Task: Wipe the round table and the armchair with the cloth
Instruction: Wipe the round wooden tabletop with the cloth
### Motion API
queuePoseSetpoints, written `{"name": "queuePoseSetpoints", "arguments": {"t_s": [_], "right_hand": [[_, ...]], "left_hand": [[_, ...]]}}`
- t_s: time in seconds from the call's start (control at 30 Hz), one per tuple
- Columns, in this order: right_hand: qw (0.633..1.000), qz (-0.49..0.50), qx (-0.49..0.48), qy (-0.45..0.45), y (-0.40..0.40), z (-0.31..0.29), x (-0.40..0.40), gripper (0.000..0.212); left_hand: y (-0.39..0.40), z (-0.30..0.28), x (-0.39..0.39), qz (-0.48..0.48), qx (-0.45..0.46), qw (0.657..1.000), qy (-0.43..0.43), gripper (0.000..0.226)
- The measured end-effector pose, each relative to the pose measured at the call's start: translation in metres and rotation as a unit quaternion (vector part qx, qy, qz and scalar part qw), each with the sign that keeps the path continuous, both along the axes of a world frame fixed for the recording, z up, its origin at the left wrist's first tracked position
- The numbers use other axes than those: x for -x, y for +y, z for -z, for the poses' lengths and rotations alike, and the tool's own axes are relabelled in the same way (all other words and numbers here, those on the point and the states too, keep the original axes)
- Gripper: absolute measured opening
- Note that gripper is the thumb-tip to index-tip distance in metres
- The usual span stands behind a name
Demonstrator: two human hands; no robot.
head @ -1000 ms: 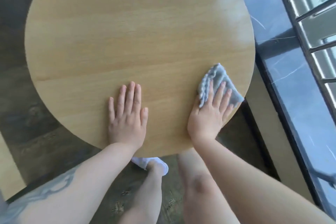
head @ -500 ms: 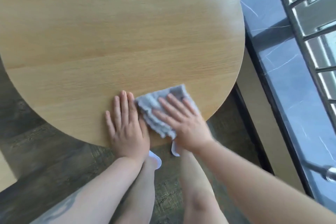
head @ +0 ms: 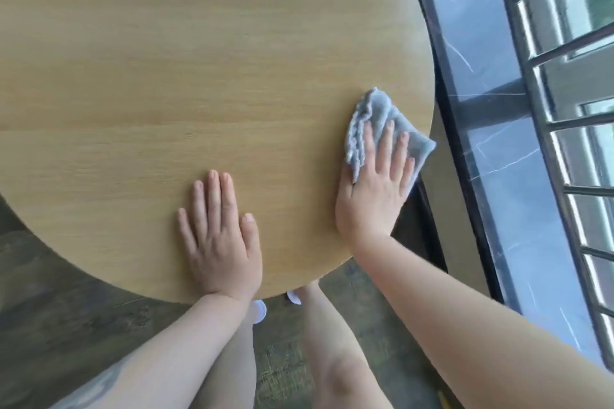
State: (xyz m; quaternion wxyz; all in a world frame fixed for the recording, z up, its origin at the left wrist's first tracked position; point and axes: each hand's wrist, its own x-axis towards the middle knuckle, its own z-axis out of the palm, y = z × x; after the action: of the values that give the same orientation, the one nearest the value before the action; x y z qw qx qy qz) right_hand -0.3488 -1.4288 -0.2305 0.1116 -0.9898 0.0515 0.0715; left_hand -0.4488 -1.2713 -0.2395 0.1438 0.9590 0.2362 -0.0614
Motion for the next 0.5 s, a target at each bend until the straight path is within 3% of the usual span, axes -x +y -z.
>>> {"name": "queuePoseSetpoints", "arguments": {"t_s": [0.03,0.1,0.13,0.17,0.23,0.27,0.3,0.33,0.4,0.43,0.47,0.5], "right_hand": [[0.994,-0.109,-0.019,0.008,0.010,-0.001,0.013,0.067],[0.912,-0.409,-0.031,0.004,-0.004,0.002,0.018,0.065],[0.880,-0.474,-0.016,-0.002,-0.021,0.003,0.001,0.064],[0.891,-0.454,0.010,-0.008,-0.037,0.006,-0.013,0.064],[0.973,-0.229,0.010,0.011,-0.056,-0.001,-0.023,0.066],[0.988,-0.155,0.000,0.018,-0.057,-0.002,-0.017,0.067],[0.983,-0.182,-0.007,0.018,-0.052,-0.005,-0.007,0.068],[0.952,-0.305,-0.018,0.026,-0.047,-0.007,0.002,0.070],[0.802,-0.596,-0.017,0.043,-0.061,-0.004,-0.024,0.073],[0.763,-0.645,0.009,0.036,-0.066,-0.004,-0.054,0.077],[0.794,-0.607,0.028,0.023,-0.072,-0.001,-0.081,0.082],[0.868,-0.497,0.017,0.015,-0.077,0.002,-0.100,0.083]], "left_hand": [[-0.006,0.000,-0.011,0.004,0.011,1.000,-0.007,0.061],[-0.013,0.002,-0.037,0.027,0.027,0.999,-0.026,0.061],[-0.014,0.002,-0.049,0.039,0.028,0.998,-0.032,0.061],[-0.013,0.003,-0.060,0.049,0.024,0.998,-0.034,0.060],[-0.011,0.004,-0.078,0.061,0.012,0.997,-0.037,0.058],[-0.011,0.004,-0.086,0.060,0.011,0.997,-0.038,0.058],[-0.010,0.004,-0.093,0.059,0.011,0.998,-0.037,0.058],[-0.009,0.004,-0.100,0.063,0.010,0.997,-0.035,0.058],[-0.004,0.004,-0.111,0.082,0.001,0.996,-0.021,0.058],[-0.001,0.005,-0.114,0.091,-0.006,0.996,-0.015,0.058],[0.002,0.005,-0.115,0.098,-0.013,0.995,-0.013,0.057],[0.003,0.005,-0.115,0.102,-0.019,0.995,-0.013,0.057]]}}
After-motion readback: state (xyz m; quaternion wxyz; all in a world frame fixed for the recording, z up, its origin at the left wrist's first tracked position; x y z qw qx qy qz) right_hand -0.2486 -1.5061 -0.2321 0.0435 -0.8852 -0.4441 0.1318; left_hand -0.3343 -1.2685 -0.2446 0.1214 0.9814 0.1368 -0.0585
